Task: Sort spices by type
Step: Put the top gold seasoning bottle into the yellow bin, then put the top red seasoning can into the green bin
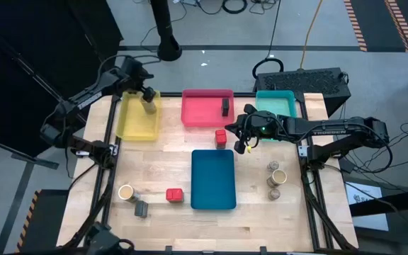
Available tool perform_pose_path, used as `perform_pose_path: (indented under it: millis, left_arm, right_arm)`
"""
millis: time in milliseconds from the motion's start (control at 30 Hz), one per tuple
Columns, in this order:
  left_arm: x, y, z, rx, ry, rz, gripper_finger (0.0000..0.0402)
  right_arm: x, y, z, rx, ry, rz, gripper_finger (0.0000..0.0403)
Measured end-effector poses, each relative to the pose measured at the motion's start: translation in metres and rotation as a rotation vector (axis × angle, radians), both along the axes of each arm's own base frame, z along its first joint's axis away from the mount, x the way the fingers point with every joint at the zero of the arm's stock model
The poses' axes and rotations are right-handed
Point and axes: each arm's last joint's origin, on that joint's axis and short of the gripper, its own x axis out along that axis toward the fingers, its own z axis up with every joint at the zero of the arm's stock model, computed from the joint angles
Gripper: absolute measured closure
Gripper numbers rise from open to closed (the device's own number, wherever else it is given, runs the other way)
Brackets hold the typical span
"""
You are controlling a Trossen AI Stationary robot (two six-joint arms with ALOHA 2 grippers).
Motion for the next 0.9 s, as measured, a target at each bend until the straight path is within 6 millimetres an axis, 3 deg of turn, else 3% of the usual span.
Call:
perform_pose_path:
  millis: [200, 367, 600, 900]
  left_arm:
    - [-0.006, -0.034, 0.035, 0.028, -0.176, -0.049, 0.0052]
    - [0.014, -0.089, 0.045, 0.005, -0.389, -0.257, 0.0052]
    - [0.038, -0.166, 0.036, 0.058, -0.46, -0.448, 0.0052]
    - [0.06, -0.234, 0.014, 0.043, -0.535, -0.715, 0.0052]
  right_arm:
    - [0.0, 0.0, 0.001, -0.001, -0.007, -0.001, 0.0403]
    - [0.0, 0.0, 0.001, 0.002, -0.013, -0.01, 0.0403]
    - [0.0, 0.002, 0.0, 0.062, -0.022, -0.034, 0.0403]
    - [0.001, 0.013, -0.002, 0.095, -0.013, -0.008, 0.0403]
